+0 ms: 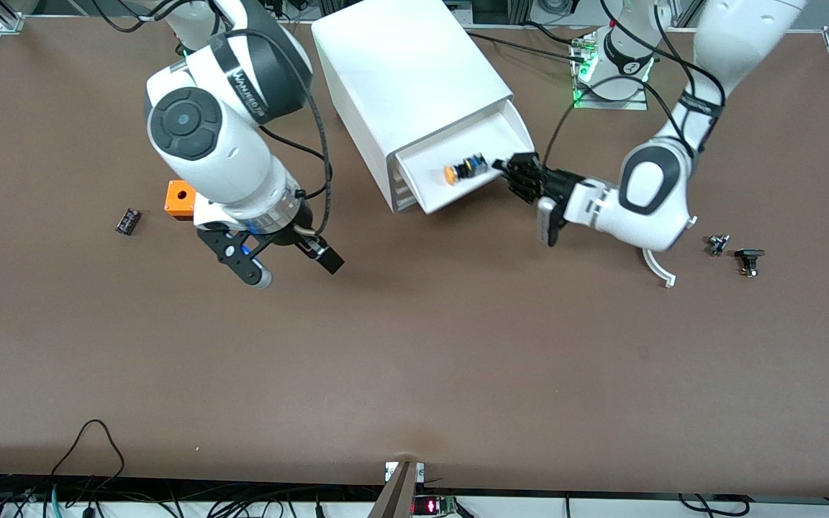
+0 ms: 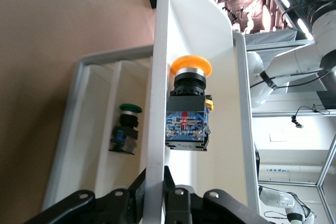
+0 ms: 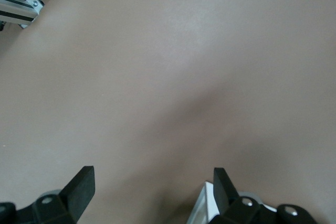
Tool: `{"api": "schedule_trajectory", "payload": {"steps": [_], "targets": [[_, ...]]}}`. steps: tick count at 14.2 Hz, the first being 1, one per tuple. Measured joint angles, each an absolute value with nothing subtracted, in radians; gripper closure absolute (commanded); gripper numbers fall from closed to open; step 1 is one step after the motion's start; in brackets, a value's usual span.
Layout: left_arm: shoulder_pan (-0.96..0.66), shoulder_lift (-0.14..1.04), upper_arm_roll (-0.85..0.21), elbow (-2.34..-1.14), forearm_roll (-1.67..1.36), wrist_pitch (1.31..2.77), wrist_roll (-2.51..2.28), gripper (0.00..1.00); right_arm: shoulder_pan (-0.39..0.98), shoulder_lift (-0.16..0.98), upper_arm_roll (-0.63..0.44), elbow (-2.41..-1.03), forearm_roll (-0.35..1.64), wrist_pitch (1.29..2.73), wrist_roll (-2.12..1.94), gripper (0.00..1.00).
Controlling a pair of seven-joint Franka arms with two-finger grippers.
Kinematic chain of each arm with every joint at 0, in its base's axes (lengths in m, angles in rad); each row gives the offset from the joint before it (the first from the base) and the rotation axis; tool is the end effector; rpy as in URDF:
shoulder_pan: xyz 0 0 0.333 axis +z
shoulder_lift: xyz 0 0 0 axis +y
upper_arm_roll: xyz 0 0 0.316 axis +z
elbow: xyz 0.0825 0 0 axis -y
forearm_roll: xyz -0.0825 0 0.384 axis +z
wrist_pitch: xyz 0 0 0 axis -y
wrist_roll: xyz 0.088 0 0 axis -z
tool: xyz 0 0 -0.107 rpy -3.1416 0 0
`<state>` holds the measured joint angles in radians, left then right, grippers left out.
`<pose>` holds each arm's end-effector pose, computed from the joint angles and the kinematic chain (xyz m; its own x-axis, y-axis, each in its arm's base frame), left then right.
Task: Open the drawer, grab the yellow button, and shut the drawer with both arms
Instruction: 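Pull the drawer further out while the right gripper reaches the drawer, then grasp the yellow button with the right gripper while the left gripper withdraws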
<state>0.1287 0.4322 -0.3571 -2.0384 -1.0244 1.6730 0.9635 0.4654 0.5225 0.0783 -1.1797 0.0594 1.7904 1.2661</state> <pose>0.5053 -0.1992 0.2535 0.8352 -0.5429 0.0878 -0.2241 -0.1903 0.9558 0.6187 0.3636 0.4995 0.7361 -0.6736 -0.0667 -0.6763 -0.7278 -0.1137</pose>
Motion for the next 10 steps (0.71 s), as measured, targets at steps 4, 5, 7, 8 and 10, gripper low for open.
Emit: {"api": "schedule_trajectory", "payload": {"steps": [4, 5, 7, 8, 10], "targets": [[0.148, 0.479, -0.358, -1.971, -0.985, 1.653, 0.953, 0.0, 0.525, 0.556, 0.079, -1.128, 0.06, 1.82, 1.371, 0.0], [0.148, 0.479, -0.358, -1.968, -0.973, 1.661, 0.953, 0.0, 0.544, 0.561, 0.079, -1.124, 0.06, 1.834, 1.403, 0.0], [0.153, 0.48, -0.356, -1.962, -0.955, 1.671, 0.954, 0.0, 0.583, 0.564, 0.079, -1.123, 0.06, 1.858, 1.473, 0.0], [0.16, 0.48, -0.355, -1.959, -0.944, 1.671, 0.955, 0.0, 0.602, 0.566, 0.079, -1.123, 0.06, 1.871, 1.503, 0.0], [0.18, 0.48, -0.354, -1.931, -0.901, 1.642, 0.941, 0.0, 0.635, 0.568, 0.079, -1.122, 0.06, 1.897, 1.56, 0.0]]}}
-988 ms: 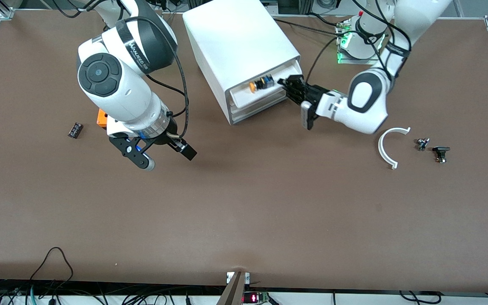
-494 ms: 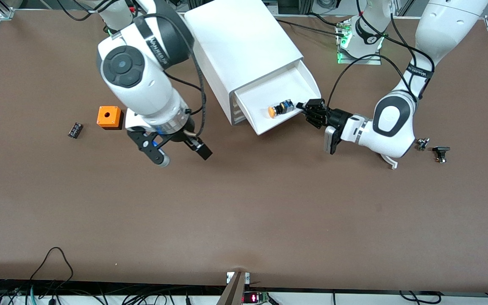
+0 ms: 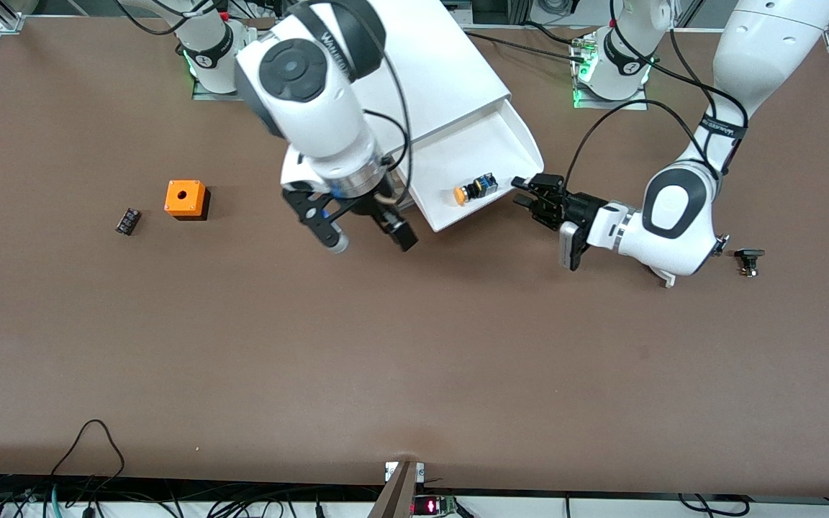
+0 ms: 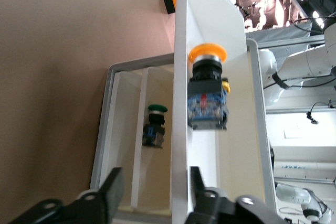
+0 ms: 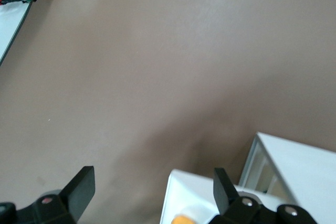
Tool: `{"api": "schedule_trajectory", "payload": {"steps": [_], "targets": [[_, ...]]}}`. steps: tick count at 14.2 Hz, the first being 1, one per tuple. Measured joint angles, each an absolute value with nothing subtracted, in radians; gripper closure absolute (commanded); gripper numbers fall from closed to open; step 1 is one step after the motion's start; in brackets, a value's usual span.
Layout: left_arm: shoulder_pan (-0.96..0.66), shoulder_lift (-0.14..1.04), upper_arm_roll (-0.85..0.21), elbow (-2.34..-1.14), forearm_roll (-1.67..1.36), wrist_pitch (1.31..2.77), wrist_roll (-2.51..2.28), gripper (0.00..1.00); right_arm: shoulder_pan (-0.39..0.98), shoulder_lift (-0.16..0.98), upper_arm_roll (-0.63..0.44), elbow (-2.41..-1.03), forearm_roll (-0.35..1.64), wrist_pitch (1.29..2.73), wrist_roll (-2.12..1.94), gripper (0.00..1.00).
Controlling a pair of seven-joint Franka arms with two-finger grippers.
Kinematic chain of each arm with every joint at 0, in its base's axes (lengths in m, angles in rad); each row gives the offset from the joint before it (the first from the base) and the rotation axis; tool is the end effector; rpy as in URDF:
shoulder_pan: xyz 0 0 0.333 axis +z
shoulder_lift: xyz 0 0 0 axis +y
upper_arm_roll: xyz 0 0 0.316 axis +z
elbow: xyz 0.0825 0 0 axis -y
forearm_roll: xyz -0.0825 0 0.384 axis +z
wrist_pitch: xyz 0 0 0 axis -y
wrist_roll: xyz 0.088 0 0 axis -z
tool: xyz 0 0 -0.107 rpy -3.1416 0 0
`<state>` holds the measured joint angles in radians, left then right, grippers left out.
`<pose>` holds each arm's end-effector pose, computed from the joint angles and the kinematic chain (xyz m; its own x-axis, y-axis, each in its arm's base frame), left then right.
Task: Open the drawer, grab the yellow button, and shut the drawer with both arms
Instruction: 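Grasp the yellow button with the right gripper while the left gripper withdraws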
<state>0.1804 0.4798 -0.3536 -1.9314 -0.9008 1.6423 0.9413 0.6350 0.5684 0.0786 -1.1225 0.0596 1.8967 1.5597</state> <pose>0.5387 -0.1663 0.2595 0.8125 -0.5744 0.1000 -0.2772 -0.2297 0.9330 0.5661 0.4743 0.5052 0.6449 -0.7578 -0.0990 -0.7584 -0.6186 -0.2053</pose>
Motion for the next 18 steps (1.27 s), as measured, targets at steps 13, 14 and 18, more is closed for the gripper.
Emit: {"api": "schedule_trajectory", "payload": {"steps": [13, 14, 18], "targets": [[0.234, 0.44, -0.357, -1.43, -0.189, 1.27, 0.455, 0.0, 0.871, 0.68, 0.08, -1.121, 0.06, 1.993, 1.868, 0.0], [0.232, 0.424, -0.362, -1.407, -0.146, 1.253, 0.433, 0.0, 0.879, 0.691, 0.08, -1.121, 0.06, 1.993, 1.872, 0.0], [0.197, 0.371, -0.39, -1.317, 0.085, 1.19, 0.395, 0.0, 0.89, 0.72, 0.08, -1.121, 0.06, 1.993, 1.875, 0.03]]}}
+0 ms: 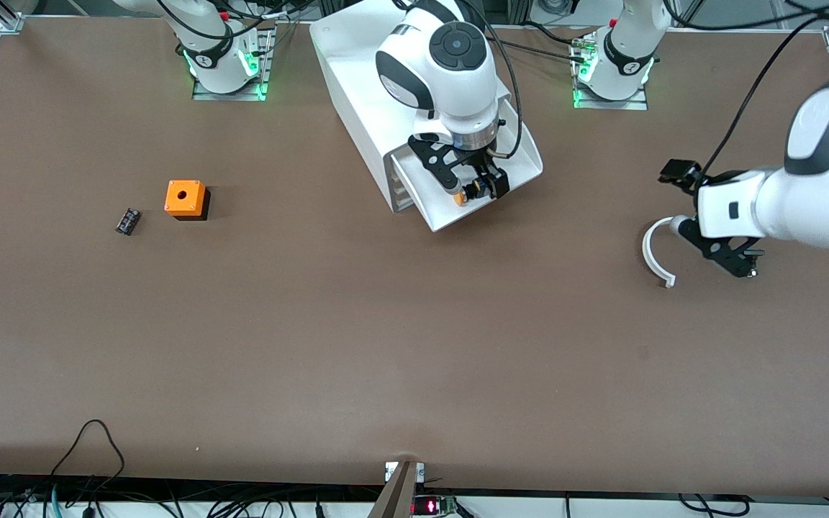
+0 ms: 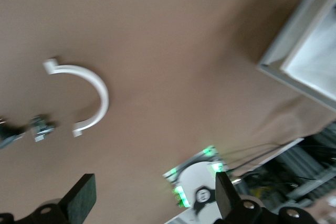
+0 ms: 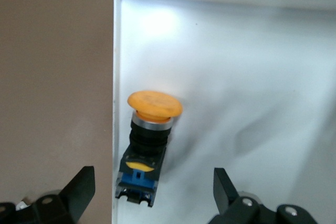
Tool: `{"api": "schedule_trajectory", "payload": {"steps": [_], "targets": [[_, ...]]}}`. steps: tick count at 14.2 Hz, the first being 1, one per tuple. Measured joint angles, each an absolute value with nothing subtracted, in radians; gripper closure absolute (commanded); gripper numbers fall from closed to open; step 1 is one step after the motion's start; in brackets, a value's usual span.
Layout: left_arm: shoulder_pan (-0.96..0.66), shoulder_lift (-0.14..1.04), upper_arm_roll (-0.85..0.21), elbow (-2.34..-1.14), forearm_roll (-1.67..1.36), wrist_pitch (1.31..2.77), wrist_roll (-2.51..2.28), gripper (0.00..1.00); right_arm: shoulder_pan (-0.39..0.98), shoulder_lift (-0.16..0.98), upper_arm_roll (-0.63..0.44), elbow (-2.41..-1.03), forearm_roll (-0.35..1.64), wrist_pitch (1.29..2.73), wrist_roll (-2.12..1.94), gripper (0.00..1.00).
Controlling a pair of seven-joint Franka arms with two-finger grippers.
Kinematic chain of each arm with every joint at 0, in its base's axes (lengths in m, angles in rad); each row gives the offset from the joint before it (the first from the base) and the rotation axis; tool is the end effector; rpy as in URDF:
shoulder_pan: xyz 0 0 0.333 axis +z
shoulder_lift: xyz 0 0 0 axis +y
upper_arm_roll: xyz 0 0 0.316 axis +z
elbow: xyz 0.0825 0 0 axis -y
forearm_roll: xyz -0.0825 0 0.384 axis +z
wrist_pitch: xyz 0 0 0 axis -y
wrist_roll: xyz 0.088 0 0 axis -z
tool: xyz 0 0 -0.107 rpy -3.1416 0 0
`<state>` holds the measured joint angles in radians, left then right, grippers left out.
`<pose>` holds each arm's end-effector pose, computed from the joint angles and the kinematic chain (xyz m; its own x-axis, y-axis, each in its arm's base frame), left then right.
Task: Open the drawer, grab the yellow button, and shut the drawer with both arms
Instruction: 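Grasp the yellow button with the right gripper while the left gripper withdraws, then lift the yellow button out while the left gripper reaches the drawer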
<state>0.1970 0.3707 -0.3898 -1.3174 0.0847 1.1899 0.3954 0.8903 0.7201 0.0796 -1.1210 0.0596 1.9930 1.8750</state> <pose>0.6017 -0.0659 0.5113 0.7378 -0.5451 -0.3982 -0.4979 -0.8377 0.2244 0.4452 0.6229 0.4021 0.5826 -0.7988 -0.1498 -0.8127 -0.5720 -0.1109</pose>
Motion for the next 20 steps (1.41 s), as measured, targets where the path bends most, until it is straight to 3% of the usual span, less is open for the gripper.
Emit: {"api": "schedule_trajectory", "payload": {"steps": [1, 3, 5, 15, 17, 20], "targets": [[0.186, 0.366, -0.391, -1.294, 0.119, 1.181, 0.392, 0.0, 0.893, 0.726, 0.08, -1.121, 0.06, 1.993, 1.875, 0.14], [0.179, 0.363, -0.391, -1.244, 0.145, 1.177, 0.385, 0.0, 0.894, 0.732, 0.079, -1.121, 0.06, 1.993, 1.875, 0.65], [0.18, 0.365, -0.383, -1.205, 0.145, 1.179, 0.383, 0.0, 0.893, 0.732, 0.078, -1.12, 0.075, 1.993, 1.875, 0.97], [0.164, 0.403, -0.384, -1.178, 0.103, 1.206, 0.107, 0.0, 0.891, 0.696, 0.075, -1.085, 0.081, 1.985, 1.875, 1.0], [0.163, 0.403, -0.385, -1.177, 0.038, 1.206, -0.06, 0.09, 0.89, 0.655, 0.068, -1.08, 0.081, 1.981, 1.875, 1.0], [0.162, 0.402, -0.387, -1.184, -0.034, 1.231, -0.246, 0.09, 0.859, 0.588, 0.057, -1.078, 0.081, 1.935, 1.831, 1.0]]}}
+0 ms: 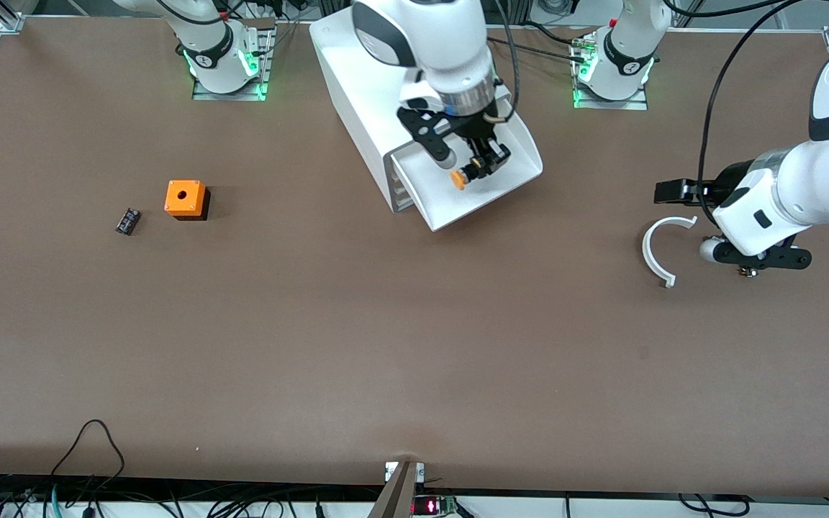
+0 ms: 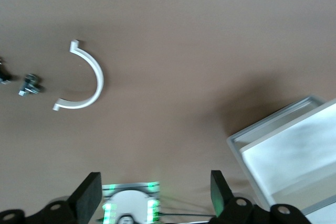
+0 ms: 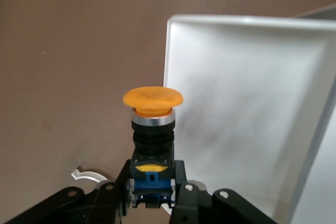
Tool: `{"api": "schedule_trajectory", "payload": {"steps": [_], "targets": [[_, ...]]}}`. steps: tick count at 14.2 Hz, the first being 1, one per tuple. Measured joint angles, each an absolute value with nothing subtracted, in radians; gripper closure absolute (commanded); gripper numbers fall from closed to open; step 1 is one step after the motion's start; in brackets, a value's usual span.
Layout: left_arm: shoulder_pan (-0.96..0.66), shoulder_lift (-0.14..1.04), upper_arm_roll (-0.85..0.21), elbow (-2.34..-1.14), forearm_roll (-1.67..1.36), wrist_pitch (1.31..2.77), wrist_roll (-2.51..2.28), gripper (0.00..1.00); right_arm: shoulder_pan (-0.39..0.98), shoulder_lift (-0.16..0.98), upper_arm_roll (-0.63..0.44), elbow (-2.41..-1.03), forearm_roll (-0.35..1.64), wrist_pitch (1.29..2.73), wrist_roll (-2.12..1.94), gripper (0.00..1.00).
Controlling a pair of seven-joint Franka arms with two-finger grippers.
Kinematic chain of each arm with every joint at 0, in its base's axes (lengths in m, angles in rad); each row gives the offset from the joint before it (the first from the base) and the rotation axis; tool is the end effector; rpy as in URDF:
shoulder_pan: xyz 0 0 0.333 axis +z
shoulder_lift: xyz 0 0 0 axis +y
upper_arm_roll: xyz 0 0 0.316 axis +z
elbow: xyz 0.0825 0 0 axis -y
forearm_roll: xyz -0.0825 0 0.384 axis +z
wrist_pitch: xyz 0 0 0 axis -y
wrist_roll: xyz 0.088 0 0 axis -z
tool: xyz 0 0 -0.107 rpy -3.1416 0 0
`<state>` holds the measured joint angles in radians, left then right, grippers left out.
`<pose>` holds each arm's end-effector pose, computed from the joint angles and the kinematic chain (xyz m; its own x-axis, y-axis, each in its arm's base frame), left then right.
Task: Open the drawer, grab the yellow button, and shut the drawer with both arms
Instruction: 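Lift the yellow button out while the left gripper reaches the drawer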
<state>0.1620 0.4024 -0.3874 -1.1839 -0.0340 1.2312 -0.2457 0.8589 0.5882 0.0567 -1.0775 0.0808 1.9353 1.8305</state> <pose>0.6179 -0.0945 0.5523 0.9362 -0.0013 -0.3515 0.0358 -0.9944 0.0990 0.4611 0.5880 0.5170 0.5913 -0.7871 -0.1759 -0.8023 -0.5519 -0.2273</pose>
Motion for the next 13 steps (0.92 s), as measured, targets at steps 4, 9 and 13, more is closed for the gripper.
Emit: {"api": "schedule_trajectory", "payload": {"steps": [4, 9, 13], "targets": [[0.151, 0.389, -0.418, -1.298, -0.049, 1.462, -0.427, 0.09, 0.736, 0.552, 0.052, -1.077, 0.108, 1.873, 1.634, 1.0], [0.141, 0.385, -0.493, -1.548, -0.049, 1.873, -0.624, 0.08, 0.531, 0.535, 0.049, -1.077, 0.188, 1.735, 1.207, 1.0], [0.099, 0.383, -0.565, -1.706, -0.049, 2.085, -0.862, 0.08, 0.417, 0.531, 0.046, -1.081, 0.189, 1.637, 0.888, 1.0]]}}
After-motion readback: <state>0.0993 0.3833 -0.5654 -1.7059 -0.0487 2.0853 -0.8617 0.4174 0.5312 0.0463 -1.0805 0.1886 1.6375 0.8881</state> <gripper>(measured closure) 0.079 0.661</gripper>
